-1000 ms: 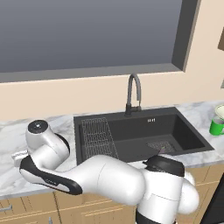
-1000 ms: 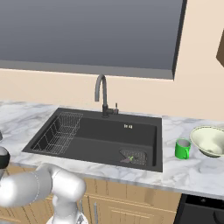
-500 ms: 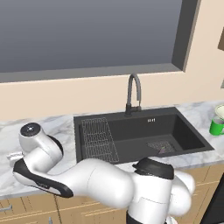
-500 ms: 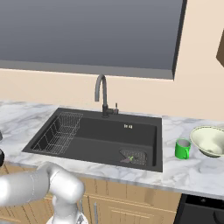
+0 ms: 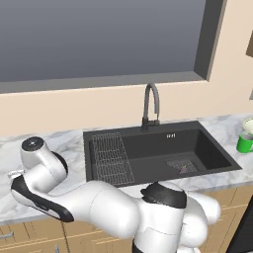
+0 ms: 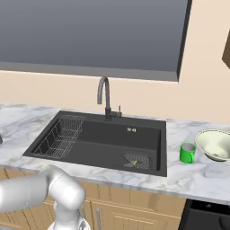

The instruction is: Clear the mugs and bowl far away from the sink.

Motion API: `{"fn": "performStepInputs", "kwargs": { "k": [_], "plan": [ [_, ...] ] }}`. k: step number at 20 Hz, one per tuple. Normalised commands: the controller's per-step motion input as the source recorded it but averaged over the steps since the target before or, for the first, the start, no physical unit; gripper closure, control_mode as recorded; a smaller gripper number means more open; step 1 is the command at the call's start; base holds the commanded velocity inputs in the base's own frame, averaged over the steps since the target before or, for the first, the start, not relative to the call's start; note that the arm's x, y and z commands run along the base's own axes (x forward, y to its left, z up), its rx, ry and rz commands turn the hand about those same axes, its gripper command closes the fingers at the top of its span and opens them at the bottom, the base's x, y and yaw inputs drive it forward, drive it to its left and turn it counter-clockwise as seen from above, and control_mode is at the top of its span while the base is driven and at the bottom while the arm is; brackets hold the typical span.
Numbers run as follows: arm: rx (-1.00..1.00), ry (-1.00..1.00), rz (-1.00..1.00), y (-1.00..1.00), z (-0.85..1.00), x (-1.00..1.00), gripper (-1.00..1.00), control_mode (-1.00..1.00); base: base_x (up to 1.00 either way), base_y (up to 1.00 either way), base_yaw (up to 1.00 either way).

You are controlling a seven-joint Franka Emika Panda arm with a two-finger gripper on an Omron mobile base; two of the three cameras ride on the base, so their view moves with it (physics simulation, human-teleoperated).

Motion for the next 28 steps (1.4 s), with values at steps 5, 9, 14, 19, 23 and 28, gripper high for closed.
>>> {"fn": "performStepInputs", "kwargs": {
  "k": [5, 9, 14, 19, 23, 28],
  "plan": [
    [0.0, 0.0, 0.0, 0.01, -0.24, 0.1, -1.0, -1.0, 0.0, 0.0, 0.0],
    [0.0, 0.0, 0.0, 0.04, -0.23, 0.13, -1.0, -1.0, 0.0, 0.0, 0.0],
    [0.0, 0.0, 0.0, 0.02, -0.13, 0.18, -1.0, -1.0, 0.0, 0.0, 0.0],
    [0.0, 0.0, 0.0, 0.18, -0.03, 0.18, -1.0, -1.0, 0.0, 0.0, 0.0],
    [0.0, 0.03, 0.02, 0.26, -0.14, 0.23, -1.0, -1.0, 0.0, 0.0, 0.0],
    [0.0, 0.08, 0.07, 0.08, -0.16, 0.19, -1.0, -1.0, 0.0, 0.0, 0.0]
  ]
}}
